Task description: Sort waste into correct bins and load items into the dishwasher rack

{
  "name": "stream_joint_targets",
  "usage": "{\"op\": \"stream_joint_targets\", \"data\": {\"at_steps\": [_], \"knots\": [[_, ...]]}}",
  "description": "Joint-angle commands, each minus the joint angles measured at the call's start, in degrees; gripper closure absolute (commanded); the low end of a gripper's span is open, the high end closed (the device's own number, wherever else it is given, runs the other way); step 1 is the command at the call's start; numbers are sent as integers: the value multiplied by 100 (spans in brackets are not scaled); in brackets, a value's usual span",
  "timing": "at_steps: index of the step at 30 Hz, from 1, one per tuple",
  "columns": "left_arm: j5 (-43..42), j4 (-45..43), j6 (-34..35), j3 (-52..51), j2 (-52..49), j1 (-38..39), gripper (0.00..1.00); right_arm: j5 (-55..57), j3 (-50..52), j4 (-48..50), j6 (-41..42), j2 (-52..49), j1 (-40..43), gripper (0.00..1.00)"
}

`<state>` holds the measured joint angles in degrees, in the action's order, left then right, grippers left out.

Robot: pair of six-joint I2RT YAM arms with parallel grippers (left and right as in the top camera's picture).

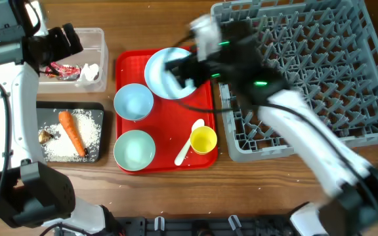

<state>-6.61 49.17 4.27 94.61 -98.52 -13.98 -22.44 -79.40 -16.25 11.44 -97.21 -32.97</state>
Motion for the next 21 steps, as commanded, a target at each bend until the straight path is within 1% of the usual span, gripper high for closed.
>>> {"op": "stream_joint_targets", "data": {"at_steps": [1, 4, 5, 7, 9, 11, 12, 14, 15, 16, 17, 19, 21], "knots": [[-105, 131, 92, 0, -26, 15, 0, 57, -472, -15, 960, -1414, -409, 18], [-105, 151, 90, 0, -31, 15, 0, -81, -684, 28, 1805, -2179, -505, 25], [-107, 151, 92, 0, -48, 15, 0, -81, -684, 28, 1908, -2271, -505, 32], [-109, 151, 94, 0, -105, 15, 0, -76, -680, -2, 2033, -2444, -605, 39], [-107, 179, 92, 0, -160, 15, 0, -48, -680, 59, 2236, -2693, -737, 45], [-109, 199, 92, 0, -162, 15, 0, -28, -680, 74, 2415, -2813, -765, 49], [-107, 199, 92, 0, -162, 15, 0, -33, -680, 68, 2498, -2959, -778, 54], [-107, 216, 90, 0, -162, 15, 0, -26, -682, 90, 2612, -3023, -778, 69], [-107, 216, 90, 0, -162, 15, 0, -28, -682, 107, 2612, -3023, -778, 78], [-107, 216, 90, 0, -162, 15, 0, -28, -686, 111, 2614, -3023, -769, 84], [-107, 216, 90, 0, -162, 15, 0, -33, -697, 103, 2603, -3018, -750, 95], [-109, 216, 92, 0, -162, 15, 0, -79, -776, 68, 2441, -2990, -713, 95], [-107, 219, 92, 0, -162, 15, 0, 24, -994, -177, 2094, -2796, -671, 96]]}}
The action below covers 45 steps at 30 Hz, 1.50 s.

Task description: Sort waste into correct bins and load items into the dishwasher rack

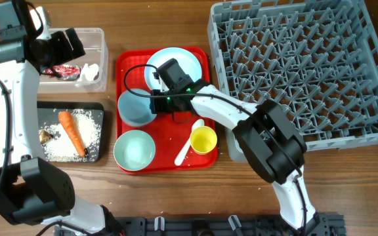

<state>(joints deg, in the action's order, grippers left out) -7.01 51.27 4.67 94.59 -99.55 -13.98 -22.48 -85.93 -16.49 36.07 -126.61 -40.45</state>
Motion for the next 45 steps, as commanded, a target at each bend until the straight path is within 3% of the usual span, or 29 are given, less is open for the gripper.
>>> {"op": "stream_joint_targets", "data": {"at_steps": [1, 4, 7, 9, 15, 19, 21, 26, 31, 32, 33, 34, 35, 42, 45], "knots": [[-68, 9, 52, 2, -59, 15, 0, 271, -466, -319, -560, 332, 76, 96], [-68, 42, 50, 2, -59, 15, 0, 1624, -929, -1054, -1539, 1049, 109, 96], [-66, 72, 50, 2, -59, -2, 0, 5512, -949, -1266, -2420, 1744, 352, 96], [-68, 72, 50, 2, -59, 0, 0, 7062, -927, -750, -3112, 1703, 684, 96], [-66, 66, 50, 2, -59, -2, 0, 7431, -920, 1200, -5130, 905, 2074, 96], [-68, 72, 52, 2, -59, 0, 0, 8518, -920, 2649, -7079, 87, 2188, 96], [-66, 72, 50, 2, -59, -2, 0, 8859, -920, 3342, -7652, -264, 2288, 96], [-66, 70, 50, 2, -59, -2, 0, 9221, -920, 3274, -7617, -446, 2317, 96], [-66, 66, 50, 2, -59, -2, 0, 9152, -920, 2223, -7099, -446, 2044, 96], [-66, 66, 48, 2, -59, -2, 0, 9152, -920, 2061, -6992, -446, 1952, 93], [-66, 63, 48, 2, -59, -2, 0, 9156, -920, 2022, -6959, -446, 1882, 63], [-66, 57, 48, 2, -59, -2, 0, 9156, -920, 2024, -6878, -446, 1818, 22], [-66, 48, 48, 2, -59, -2, 0, 9156, -920, 2028, -6874, -446, 1768, 9], [-66, 39, 48, 2, -59, -2, 0, 9068, -942, 2076, -6909, -44, 1620, 0], [-66, -17, 50, 2, -59, -2, 0, 8074, -942, 1661, -6828, 599, 1353, 0]]}}
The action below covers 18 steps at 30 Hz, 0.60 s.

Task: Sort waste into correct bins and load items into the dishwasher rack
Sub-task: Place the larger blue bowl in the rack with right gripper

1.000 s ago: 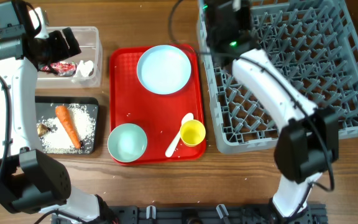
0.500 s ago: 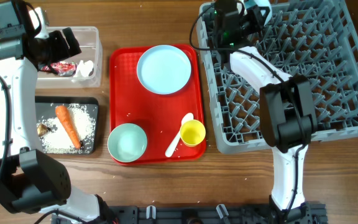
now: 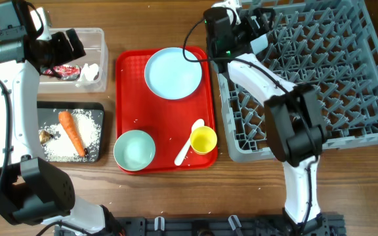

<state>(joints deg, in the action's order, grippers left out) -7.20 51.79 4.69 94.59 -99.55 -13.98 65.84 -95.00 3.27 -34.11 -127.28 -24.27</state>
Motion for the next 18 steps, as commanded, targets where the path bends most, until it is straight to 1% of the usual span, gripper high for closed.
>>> {"op": "stream_joint_targets", "data": {"at_steps": [1, 3, 5, 7, 8, 9, 10, 11, 12, 13, 15, 16, 18], "knots": [[-46, -94, 48, 2, -59, -2, 0, -1056, -35, -590, 382, 748, -393, 0], [-46, -94, 48, 2, -59, -2, 0, -1801, -35, -1270, 1143, 787, -713, 0], [-46, -94, 46, 2, -59, -2, 0, -2542, -35, -1775, 1843, 785, -769, 0], [-46, -92, 46, 2, -59, -2, 0, -3088, -42, -2260, 2304, 815, -789, 0], [-46, -94, 48, 2, -59, -2, 0, -3657, -96, -2765, 2566, 962, -859, 0], [-46, -94, 48, 2, -59, -2, 0, -4739, -184, -3432, 2876, 1274, -975, 0], [-46, -94, 48, 2, -59, -2, 0, -6074, -188, -3799, 2983, 1620, -1034, 1], [-46, -94, 48, 2, -59, -2, 0, -7265, -186, -4024, 3001, 1838, -1038, 9], [-48, -90, 50, 2, -59, 0, 0, -8730, -186, -4203, 3359, 1915, -1045, 14], [-48, -92, 50, 2, -59, 0, 0, -9523, -146, -4256, 3567, 1836, -1093, 15], [-46, -92, 48, 2, -59, -2, 0, -10286, -68, -4503, 3602, 1652, -1239, 16], [-46, -79, 48, 2, -59, -2, 0, -10531, -50, -4809, 3556, 1495, -1379, 16], [-46, -68, 50, 2, -61, -2, 0, -10496, -50, -5136, 3401, 1163, -1757, 17]]}}
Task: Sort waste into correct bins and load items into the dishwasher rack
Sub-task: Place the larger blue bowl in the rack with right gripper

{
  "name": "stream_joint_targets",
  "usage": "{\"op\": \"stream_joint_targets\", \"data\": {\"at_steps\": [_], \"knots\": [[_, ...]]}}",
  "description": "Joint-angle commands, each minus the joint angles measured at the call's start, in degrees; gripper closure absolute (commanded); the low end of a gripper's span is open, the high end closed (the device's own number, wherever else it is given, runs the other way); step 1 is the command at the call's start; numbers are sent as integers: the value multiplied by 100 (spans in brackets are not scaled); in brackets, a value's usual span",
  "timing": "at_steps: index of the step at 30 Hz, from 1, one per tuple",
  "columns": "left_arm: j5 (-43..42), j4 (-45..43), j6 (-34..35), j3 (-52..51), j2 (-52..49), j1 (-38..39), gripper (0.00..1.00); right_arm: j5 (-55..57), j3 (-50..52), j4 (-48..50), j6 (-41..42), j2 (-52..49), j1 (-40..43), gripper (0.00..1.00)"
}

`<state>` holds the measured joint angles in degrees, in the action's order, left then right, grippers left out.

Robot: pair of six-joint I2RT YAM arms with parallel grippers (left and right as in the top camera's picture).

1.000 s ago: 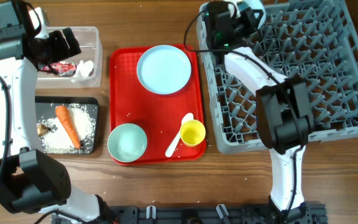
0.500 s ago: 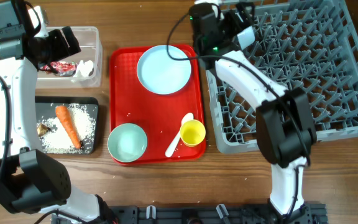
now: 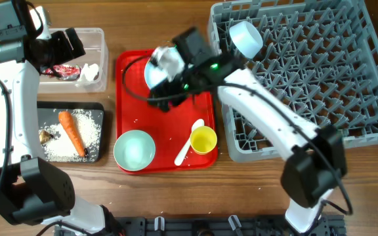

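A pale blue bowl (image 3: 245,37) lies tilted in the far-left corner of the grey dishwasher rack (image 3: 320,85). On the red tray (image 3: 128,72) are a pale blue plate (image 3: 155,71), partly under my right arm, a second pale bowl (image 3: 134,149), a yellow cup (image 3: 203,139) and a white spoon (image 3: 188,145). My right gripper (image 3: 161,98) hangs low over the tray's middle, just in front of the plate. It is blurred, so its jaws do not show. My left gripper (image 3: 65,42) hovers over the clear bin (image 3: 96,39); its jaws are unclear too.
The clear bin holds wrappers and crumpled paper (image 3: 77,69). A black tray (image 3: 44,108) at the left carries a carrot (image 3: 71,131), rice and a small brown scrap. The rack fills the right half of the table.
My right gripper was at the rack's far-left corner with the bowl. Now the bowl rests there alone and the gripper is back over the red tray. The left arm has not moved.
Two pale bowls stood on the tray with my right arm blurred over the plate. Then the gripper was at the upper bowl. Then that bowl was off the tray and at the rack's corner. Now it sits in the rack.
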<state>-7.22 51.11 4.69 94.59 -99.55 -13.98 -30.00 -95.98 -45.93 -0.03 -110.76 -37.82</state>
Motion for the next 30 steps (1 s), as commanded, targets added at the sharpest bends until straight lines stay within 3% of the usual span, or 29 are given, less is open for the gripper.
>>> {"op": "stream_joint_targets", "data": {"at_steps": [1, 5, 8, 11, 14, 16, 18, 21, 24, 30], "knots": [[-44, 2, 48, 2, -59, -2, 0, -691, 48, -258, 31, -739, -654, 17], [-44, 79, 50, 2, -61, -2, 0, -66, -24, -341, 522, -1270, -973, 25], [-44, 11, 50, 2, -61, 0, 0, 74, -136, -400, 581, -1556, -1067, 25], [-44, 0, 48, 2, -61, -2, 0, 356, -1373, -1512, 444, -2503, -1246, 28], [-44, 9, 48, 2, -61, -2, 0, 693, -2629, -2498, 260, -3246, -1469, 53], [-39, 46, 46, 2, -61, -2, 0, 693, -2682, -2485, 326, -3239, -1425, 64], [-39, 63, 46, 2, -61, -2, 0, 431, -2682, -2492, 378, -3215, -1191, 96], [-42, 61, 48, 2, -61, -2, 0, 461, -2682, -2472, 667, -2975, -826, 96], [-42, 61, 48, 2, -61, -2, 0, 1198, -2682, -2457, 774, -2441, -520, 96], [-42, 61, 48, 2, -61, -2, 0, 4011, -2680, -1519, 800, -284, 678, 96]]}}
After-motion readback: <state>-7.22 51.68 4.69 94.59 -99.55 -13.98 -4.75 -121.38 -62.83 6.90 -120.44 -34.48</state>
